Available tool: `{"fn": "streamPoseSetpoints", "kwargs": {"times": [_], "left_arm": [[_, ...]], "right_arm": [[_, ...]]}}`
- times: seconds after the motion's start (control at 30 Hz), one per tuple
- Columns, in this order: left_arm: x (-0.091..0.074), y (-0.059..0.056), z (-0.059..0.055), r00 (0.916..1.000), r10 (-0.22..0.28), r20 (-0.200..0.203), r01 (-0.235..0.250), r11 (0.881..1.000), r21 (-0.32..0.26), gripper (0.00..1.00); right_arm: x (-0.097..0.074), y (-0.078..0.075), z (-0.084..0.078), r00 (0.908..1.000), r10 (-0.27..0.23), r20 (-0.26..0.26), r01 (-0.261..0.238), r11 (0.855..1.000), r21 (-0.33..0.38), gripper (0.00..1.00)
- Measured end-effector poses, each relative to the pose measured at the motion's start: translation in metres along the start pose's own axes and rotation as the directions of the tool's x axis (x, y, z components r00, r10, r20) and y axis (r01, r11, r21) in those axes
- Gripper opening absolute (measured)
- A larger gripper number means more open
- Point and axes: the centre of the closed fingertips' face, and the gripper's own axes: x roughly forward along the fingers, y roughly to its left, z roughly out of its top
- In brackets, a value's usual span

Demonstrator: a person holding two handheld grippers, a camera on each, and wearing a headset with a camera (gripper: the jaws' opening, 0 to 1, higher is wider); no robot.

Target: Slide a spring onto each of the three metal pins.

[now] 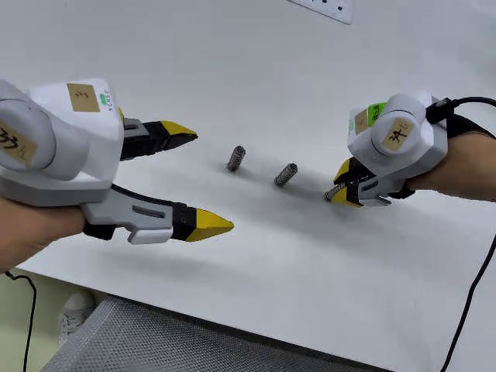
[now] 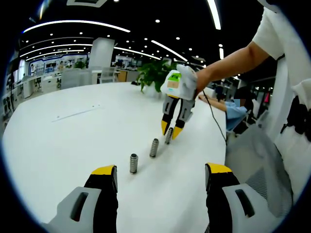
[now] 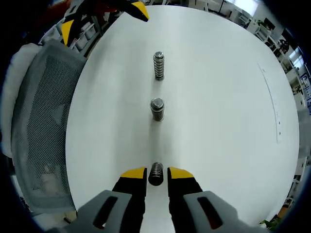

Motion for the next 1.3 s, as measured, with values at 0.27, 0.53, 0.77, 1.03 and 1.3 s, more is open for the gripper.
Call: {"fn": "streamPoseSetpoints", "kwargs": {"times": [0.27,0.53,0.77,1.03,1.3], "left_arm": [[-0.004,0.001,0.000,0.9998,-0.006,-0.021,0.007,0.999,0.032,0.78],[-0.007,0.005,-0.007,0.9982,-0.007,-0.060,0.011,0.997,0.075,0.85],[-0.008,0.004,-0.008,0.9992,-0.015,-0.037,0.019,0.994,0.111,0.97],[-0.012,0.009,-0.017,0.9986,-0.007,-0.052,0.013,0.994,0.107,1.00],[-0.008,0.009,-0.025,0.9951,0.008,-0.099,0.003,0.994,0.109,1.00]], "right_arm": [[-0.042,0.004,0.011,0.9828,-0.058,0.175,0.039,0.993,0.113,0.28],[-0.095,0.021,0.004,0.8677,-0.215,0.448,0.043,0.931,0.362,0.48],[-0.100,0.036,-0.033,0.7673,-0.363,0.529,0.045,0.853,0.521,0.75],[-0.088,0.057,-0.063,0.7010,-0.452,0.552,0.033,0.794,0.607,0.90],[-0.077,0.068,-0.080,0.6961,-0.489,0.526,0.054,0.766,0.641,0.93]]}}
